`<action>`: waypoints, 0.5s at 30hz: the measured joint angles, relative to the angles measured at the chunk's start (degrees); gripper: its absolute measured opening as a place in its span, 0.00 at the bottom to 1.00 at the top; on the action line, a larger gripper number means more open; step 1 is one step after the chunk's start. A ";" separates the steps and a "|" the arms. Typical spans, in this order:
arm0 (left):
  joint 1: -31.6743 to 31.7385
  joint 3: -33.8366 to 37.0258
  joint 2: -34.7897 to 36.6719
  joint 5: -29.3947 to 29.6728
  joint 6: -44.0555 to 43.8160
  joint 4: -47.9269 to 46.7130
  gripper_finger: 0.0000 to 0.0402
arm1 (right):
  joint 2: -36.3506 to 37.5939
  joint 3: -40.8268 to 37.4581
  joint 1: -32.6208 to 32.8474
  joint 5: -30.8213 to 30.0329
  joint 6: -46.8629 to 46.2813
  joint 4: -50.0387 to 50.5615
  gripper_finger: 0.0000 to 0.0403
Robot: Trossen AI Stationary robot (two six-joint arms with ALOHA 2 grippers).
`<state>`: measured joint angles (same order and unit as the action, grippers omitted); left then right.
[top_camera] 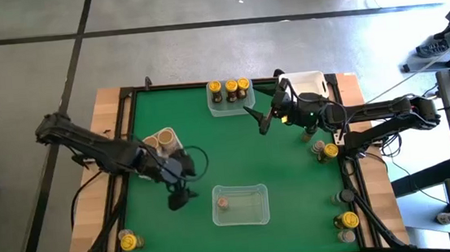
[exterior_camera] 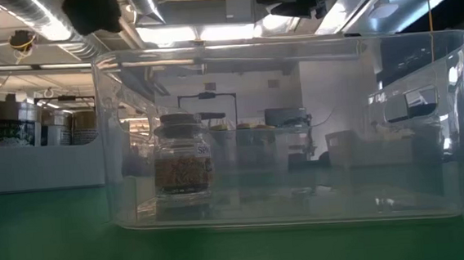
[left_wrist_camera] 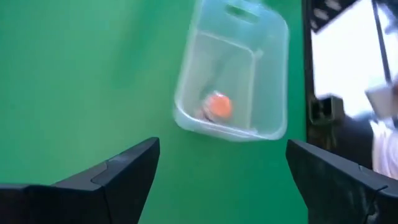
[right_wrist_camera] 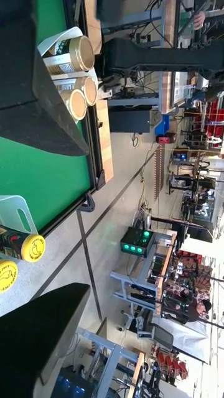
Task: Sort spices by type
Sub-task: Put the yellow spice bottle into the top transparent bin
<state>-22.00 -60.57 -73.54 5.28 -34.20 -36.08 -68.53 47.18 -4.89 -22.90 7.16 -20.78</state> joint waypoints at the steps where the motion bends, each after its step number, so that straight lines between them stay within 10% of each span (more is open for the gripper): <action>1: -0.83 -0.41 -1.20 -0.83 -0.43 -0.48 0.86 | 0.00 0.02 0.00 0.00 0.02 0.00 0.87; 15: -18.05 -17.20 -12.24 -2.92 -20.49 -18.18 0.86 | 0.00 0.00 0.00 0.00 0.22 -0.01 0.87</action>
<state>-40.06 -77.77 -85.78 2.36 -54.70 -54.26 -68.53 47.18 -4.89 -22.90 7.38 -20.78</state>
